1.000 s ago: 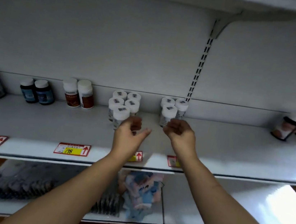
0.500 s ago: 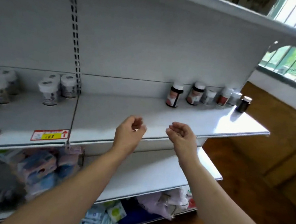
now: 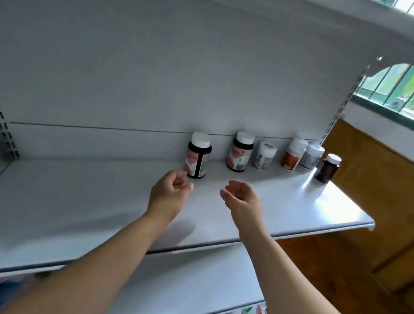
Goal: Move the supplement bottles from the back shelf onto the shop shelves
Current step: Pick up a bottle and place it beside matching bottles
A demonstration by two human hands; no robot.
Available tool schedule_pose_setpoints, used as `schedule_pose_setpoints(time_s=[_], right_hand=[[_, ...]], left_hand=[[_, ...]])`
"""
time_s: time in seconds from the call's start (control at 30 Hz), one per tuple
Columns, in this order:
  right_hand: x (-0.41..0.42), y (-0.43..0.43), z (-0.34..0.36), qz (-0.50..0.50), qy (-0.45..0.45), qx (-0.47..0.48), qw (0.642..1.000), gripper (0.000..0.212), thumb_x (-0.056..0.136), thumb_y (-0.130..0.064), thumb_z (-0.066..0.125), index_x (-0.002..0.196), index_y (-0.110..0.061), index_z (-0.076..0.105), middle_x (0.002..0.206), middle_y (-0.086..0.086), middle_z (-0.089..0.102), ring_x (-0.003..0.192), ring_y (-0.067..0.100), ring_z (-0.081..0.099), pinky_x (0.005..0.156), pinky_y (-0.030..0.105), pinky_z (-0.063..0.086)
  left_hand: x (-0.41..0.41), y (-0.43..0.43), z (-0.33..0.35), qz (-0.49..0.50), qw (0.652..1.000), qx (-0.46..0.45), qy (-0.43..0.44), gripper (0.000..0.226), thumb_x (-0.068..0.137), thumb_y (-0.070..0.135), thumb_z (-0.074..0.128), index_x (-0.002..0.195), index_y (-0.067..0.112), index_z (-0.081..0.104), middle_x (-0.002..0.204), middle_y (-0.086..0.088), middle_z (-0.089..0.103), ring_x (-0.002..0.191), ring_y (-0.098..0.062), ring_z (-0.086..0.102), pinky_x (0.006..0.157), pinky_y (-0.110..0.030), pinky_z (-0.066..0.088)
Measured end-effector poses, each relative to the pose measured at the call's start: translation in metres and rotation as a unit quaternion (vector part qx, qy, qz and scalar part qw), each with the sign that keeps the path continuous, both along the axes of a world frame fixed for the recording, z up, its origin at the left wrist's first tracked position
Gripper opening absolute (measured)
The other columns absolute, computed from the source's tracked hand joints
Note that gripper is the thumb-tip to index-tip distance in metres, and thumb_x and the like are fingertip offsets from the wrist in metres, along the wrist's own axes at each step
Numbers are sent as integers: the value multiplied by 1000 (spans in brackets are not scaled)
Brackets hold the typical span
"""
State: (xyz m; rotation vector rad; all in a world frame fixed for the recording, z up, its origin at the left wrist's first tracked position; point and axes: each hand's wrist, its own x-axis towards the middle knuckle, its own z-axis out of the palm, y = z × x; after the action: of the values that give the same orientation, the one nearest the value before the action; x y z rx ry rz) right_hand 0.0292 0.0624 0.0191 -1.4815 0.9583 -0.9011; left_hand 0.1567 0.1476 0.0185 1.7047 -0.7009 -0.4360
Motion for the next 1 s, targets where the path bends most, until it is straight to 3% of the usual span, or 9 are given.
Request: schedule_pose_setpoints(time_s=[0.17, 0.23, 0.33, 0.47, 0.57, 0.7, 0.77, 0.87, 1.0], right_hand=[[24, -58, -4, 39, -5, 26, 999, 27, 78, -4, 69, 100, -14, 58, 96, 9, 61, 86, 19, 56, 78, 32, 45], [38, -74, -9, 74, 18, 23, 997, 32, 77, -5, 70, 106, -13, 58, 100, 8, 61, 90, 19, 57, 80, 32, 46], [56, -93, -10, 137, 59, 33, 988, 51, 78, -5, 68, 125, -11, 51, 109, 5, 55, 100, 18, 56, 86, 31, 46], [75, -110, -15, 188, 82, 25, 979, 70, 79, -6, 67, 140, -19, 33, 127, 7, 48, 115, 21, 50, 96, 36, 45], [84, -114, -23, 201, 99, 2, 975, 72, 78, -7, 66, 141, -19, 32, 133, 7, 49, 122, 23, 50, 98, 35, 45], [89, -115, -24, 210, 83, -20, 974, 55, 75, -8, 67, 125, -20, 49, 108, -1, 63, 104, 19, 61, 91, 35, 50], [87, -118, -22, 208, 69, -21, 975, 44, 75, -7, 68, 116, -18, 55, 99, -3, 64, 96, 18, 63, 87, 37, 52], [77, -122, -17, 210, 27, -15, 977, 35, 79, -5, 67, 112, -12, 60, 98, 0, 66, 92, 15, 62, 80, 26, 49], [61, -123, -4, 204, -41, 41, 977, 29, 81, -9, 67, 110, -11, 59, 98, 4, 67, 92, 15, 62, 79, 19, 49]], left_hand=[[15, -41, 1, 43, 999, 17, -24, 14, 82, 13, 63, 89, 21, 55, 91, 1, 60, 88, -15, 56, 81, -23, 40], [23, -55, -3, 62, 997, 32, -26, 24, 83, 13, 61, 106, 14, 57, 103, -5, 62, 96, -18, 57, 85, -25, 41], [35, -71, -5, 83, 994, 65, 7, 48, 86, 9, 55, 132, 9, 42, 127, -12, 55, 115, -25, 54, 96, -31, 40], [44, -90, -6, 71, 993, 78, 46, 54, 89, 0, 44, 140, 10, 32, 140, -13, 45, 127, -25, 45, 104, -29, 33], [48, -100, -8, 33, 995, 94, 15, 42, 90, 16, 51, 132, 15, 45, 133, -9, 54, 123, -24, 50, 105, -37, 39], [46, -104, -9, 6, 995, 96, -14, 29, 87, 11, 54, 116, 16, 56, 120, -7, 62, 112, -21, 56, 98, -36, 44], [46, -103, -11, 10, 996, 87, -8, 31, 84, 6, 56, 114, 15, 57, 113, -5, 64, 106, -20, 58, 90, -31, 45], [41, -97, -16, 27, 997, 68, -13, 34, 80, 5, 63, 112, 16, 59, 101, -1, 64, 98, -20, 61, 81, -26, 44], [30, -88, -10, 27, 999, 33, -24, 40, 76, 18, 72, 113, 17, 58, 92, 1, 65, 88, -16, 64, 79, -24, 47]])
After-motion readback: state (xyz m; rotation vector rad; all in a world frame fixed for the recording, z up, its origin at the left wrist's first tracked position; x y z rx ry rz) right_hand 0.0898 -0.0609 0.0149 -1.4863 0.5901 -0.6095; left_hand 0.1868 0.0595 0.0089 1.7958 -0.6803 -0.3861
